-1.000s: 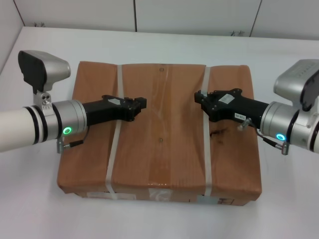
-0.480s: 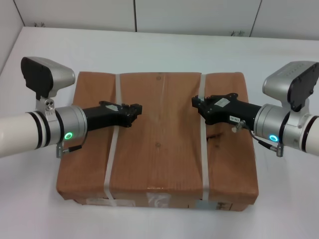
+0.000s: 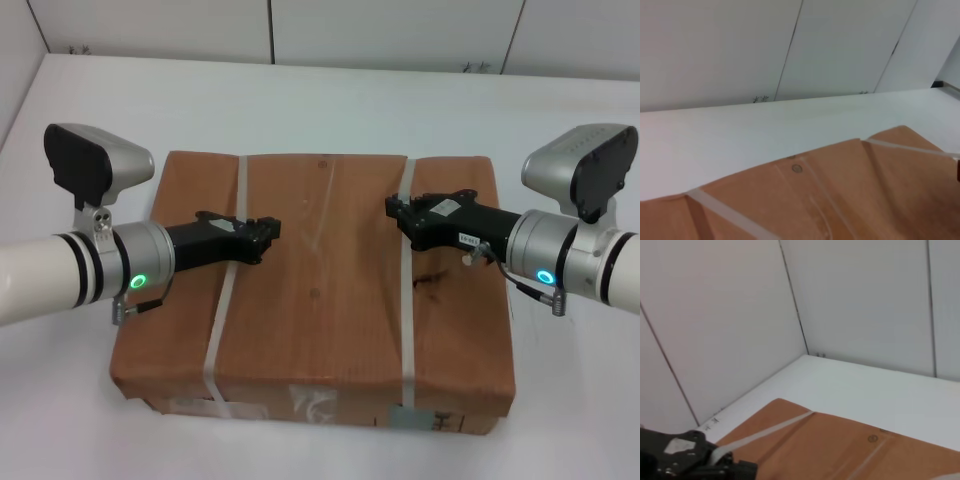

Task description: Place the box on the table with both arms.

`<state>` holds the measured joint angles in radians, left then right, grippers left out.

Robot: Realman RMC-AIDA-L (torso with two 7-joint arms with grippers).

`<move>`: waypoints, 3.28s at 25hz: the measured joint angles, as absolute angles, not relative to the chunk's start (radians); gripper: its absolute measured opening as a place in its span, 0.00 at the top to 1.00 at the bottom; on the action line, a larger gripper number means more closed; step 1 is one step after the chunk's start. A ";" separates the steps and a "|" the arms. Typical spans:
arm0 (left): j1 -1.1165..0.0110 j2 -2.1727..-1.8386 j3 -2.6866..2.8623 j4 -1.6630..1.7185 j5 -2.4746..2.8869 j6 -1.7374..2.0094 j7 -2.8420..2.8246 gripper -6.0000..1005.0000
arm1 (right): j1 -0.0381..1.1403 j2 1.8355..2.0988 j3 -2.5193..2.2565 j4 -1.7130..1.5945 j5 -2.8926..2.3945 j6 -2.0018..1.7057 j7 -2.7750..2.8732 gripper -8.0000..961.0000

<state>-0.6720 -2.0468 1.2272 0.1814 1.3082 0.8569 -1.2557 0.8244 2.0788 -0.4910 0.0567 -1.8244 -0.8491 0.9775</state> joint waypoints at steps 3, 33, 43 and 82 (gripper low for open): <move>-0.671 -2.048 1.227 0.181 1.309 0.851 -1.255 0.89 | 0.830 2.079 -0.490 0.057 -1.825 -0.832 0.998 0.91; -0.665 -2.044 1.227 0.171 1.312 0.813 -1.221 0.29 | 0.823 2.078 -0.500 0.055 -1.825 -0.784 1.096 0.45; -0.669 -2.043 1.227 0.157 1.312 0.810 -1.225 0.29 | 0.821 2.078 -0.509 0.056 -1.835 -0.760 1.148 0.45; -0.531 -1.924 1.212 0.393 1.304 1.458 -1.265 0.29 | 0.572 2.071 -0.504 -0.348 -1.933 -1.464 1.053 0.43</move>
